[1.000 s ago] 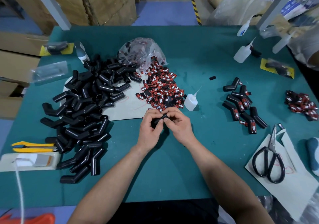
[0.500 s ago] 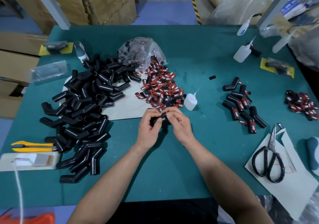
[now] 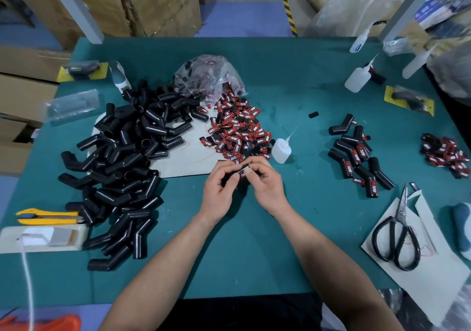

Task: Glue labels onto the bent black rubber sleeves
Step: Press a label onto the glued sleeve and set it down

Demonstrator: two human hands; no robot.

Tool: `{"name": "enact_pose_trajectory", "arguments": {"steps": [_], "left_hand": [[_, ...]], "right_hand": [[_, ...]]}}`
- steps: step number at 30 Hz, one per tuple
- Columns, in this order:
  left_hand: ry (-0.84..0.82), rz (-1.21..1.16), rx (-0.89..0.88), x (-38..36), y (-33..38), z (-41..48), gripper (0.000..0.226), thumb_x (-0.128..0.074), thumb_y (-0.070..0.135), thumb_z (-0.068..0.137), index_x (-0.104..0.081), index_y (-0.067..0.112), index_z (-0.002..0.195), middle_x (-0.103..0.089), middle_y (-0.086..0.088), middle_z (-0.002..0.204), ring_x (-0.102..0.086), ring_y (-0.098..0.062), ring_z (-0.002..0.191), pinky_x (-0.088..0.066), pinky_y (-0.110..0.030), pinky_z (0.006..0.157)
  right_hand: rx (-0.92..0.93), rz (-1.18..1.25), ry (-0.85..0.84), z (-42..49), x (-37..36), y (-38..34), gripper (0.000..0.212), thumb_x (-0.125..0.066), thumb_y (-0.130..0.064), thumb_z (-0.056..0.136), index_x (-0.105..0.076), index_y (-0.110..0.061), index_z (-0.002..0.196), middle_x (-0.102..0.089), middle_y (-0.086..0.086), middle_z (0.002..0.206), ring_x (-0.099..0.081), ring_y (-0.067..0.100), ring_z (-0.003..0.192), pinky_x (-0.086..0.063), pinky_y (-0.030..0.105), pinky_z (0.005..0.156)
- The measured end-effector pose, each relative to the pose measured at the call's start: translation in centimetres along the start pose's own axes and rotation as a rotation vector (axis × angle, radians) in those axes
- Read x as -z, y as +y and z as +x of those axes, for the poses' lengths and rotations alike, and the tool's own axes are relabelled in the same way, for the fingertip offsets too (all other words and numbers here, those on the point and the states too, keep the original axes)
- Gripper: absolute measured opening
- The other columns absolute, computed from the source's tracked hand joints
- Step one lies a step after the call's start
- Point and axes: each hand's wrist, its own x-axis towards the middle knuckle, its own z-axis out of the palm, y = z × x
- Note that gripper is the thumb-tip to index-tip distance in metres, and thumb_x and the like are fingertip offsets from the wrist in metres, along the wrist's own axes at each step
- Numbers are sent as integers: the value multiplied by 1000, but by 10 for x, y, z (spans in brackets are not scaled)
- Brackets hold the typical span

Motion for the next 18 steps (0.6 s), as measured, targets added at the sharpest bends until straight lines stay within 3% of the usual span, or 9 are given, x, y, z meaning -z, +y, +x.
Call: {"name": "enact_pose_trajectory", "arguments": {"steps": [2, 6, 12, 18], "left_hand": [[0, -28, 40, 0, 2, 1, 27, -61, 22, 97, -75, 39, 112, -64, 16, 116, -65, -19, 100, -55, -40, 82], [7, -98, 29, 0, 8, 1, 28, -58, 23, 97, -77, 41, 109, -63, 13, 114, -64, -11, 77, -51, -24, 62], [11, -89, 47, 0, 11, 1, 34, -53, 21, 96, -77, 41, 109, -63, 15, 114, -62, -8, 79, -51, -24, 61], [-13, -13, 11, 1, 8, 0, 37, -52, 20, 98, -75, 46, 112, -62, 17, 117, -59, -8, 72, -49, -23, 61]], "right_hand": [[-18, 27, 15, 0, 0, 1, 23, -53, -13, 99, -72, -22, 88, -66, -7, 106, -62, 13, 102, -45, 23, 93], [-50, 84, 12, -1, 2, 2, 25, -50, -17, 101, -74, -12, 94, -67, -4, 108, -62, 15, 104, -47, 26, 95], [-7, 70, 32, -2, 1, 0, 13, -64, -6, 90, -69, -14, 82, -66, 9, 105, -64, 19, 99, -52, 34, 90], [-32, 38, 35, -1, 2, -2, 18, -59, -12, 91, -70, -18, 78, -68, -3, 102, -63, 12, 97, -46, 24, 90]]}}
